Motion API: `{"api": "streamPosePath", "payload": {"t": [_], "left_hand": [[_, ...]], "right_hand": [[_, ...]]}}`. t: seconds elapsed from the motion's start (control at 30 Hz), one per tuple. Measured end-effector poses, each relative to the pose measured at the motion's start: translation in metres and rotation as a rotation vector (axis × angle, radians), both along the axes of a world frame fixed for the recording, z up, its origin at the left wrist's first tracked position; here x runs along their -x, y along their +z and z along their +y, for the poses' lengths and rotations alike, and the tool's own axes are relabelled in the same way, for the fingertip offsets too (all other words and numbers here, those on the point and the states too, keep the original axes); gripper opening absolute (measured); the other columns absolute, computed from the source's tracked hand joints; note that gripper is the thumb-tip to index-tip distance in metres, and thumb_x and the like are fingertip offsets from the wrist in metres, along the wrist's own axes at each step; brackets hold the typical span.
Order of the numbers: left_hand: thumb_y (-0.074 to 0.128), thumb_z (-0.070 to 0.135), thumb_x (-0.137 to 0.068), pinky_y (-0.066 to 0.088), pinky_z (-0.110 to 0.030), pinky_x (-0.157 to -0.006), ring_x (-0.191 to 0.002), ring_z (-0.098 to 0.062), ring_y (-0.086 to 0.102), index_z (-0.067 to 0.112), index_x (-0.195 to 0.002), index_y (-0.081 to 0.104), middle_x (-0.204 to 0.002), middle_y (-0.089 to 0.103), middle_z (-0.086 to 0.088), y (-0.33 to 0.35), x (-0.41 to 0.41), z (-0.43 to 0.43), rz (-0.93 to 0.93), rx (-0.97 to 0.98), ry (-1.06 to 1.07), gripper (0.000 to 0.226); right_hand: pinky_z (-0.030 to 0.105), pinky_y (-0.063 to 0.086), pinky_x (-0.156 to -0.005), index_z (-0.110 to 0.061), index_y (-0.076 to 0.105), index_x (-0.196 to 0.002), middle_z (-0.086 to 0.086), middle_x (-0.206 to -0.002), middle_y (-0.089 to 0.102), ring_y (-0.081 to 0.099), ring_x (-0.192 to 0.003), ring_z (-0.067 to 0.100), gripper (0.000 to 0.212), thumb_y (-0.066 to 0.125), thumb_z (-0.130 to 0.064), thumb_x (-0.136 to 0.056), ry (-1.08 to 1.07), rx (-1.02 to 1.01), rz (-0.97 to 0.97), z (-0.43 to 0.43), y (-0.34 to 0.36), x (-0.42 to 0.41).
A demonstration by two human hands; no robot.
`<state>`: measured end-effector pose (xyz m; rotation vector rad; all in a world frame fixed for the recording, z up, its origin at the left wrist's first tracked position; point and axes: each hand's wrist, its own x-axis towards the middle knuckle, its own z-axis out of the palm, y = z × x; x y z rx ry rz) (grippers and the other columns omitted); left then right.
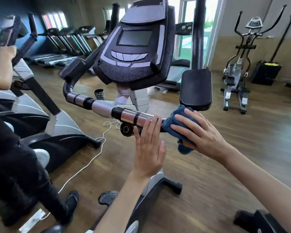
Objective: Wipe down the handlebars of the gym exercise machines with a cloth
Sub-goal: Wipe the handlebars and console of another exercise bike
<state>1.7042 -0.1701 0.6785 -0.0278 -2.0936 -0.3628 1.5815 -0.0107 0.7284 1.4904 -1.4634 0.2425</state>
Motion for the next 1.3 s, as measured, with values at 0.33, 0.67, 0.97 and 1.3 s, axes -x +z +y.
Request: {"api": "streamPosePath", "payload": {"t": [0.33,0.67,0.97,1.3], "left_hand": [[0.025,0.026,-0.100,0.007,-0.053,-0.115,-0.146,-0.016,0.016,0.010,-0.146,0.024,-0.153,0.025,-0.003,0.000,0.009,0.026,-0.003,0.050,0.224,0.049],[0.027,0.031,-0.105,0.034,-0.068,-0.100,-0.137,-0.022,0.032,0.016,-0.144,0.020,-0.145,0.034,-0.005,-0.002,0.022,0.024,0.096,0.120,0.333,0.042],[0.035,0.028,-0.104,0.000,-0.044,-0.118,-0.131,-0.018,0.032,0.011,-0.137,0.031,-0.131,0.041,-0.007,-0.009,0.047,-0.001,0.399,0.352,0.380,0.037],[0.036,0.026,-0.103,0.006,-0.053,-0.117,-0.122,-0.025,0.046,0.012,-0.134,0.038,-0.128,0.046,-0.007,-0.006,0.071,-0.021,0.656,0.463,0.296,0.035]], "right_hand": [[0.046,0.031,-0.114,-0.012,0.036,-0.139,0.009,-0.149,0.028,0.028,-0.140,0.035,0.037,0.037,-0.026,-0.104,0.184,0.062,-0.025,0.034,-0.024,0.034],[0.041,0.025,-0.118,-0.018,0.024,-0.151,0.003,-0.158,0.018,0.015,-0.147,0.027,0.049,0.039,-0.026,-0.104,0.248,0.160,0.060,0.005,-0.030,0.041],[0.042,0.026,-0.117,-0.021,0.037,-0.137,-0.001,-0.160,0.016,0.017,-0.147,0.026,0.034,0.034,-0.026,-0.104,0.388,0.370,0.071,-0.015,-0.041,0.056],[0.044,0.023,-0.118,-0.008,0.044,-0.131,0.016,-0.140,0.030,0.015,-0.145,0.024,0.032,0.039,-0.020,-0.101,0.519,0.618,0.163,-0.055,-0.042,0.067]]}}
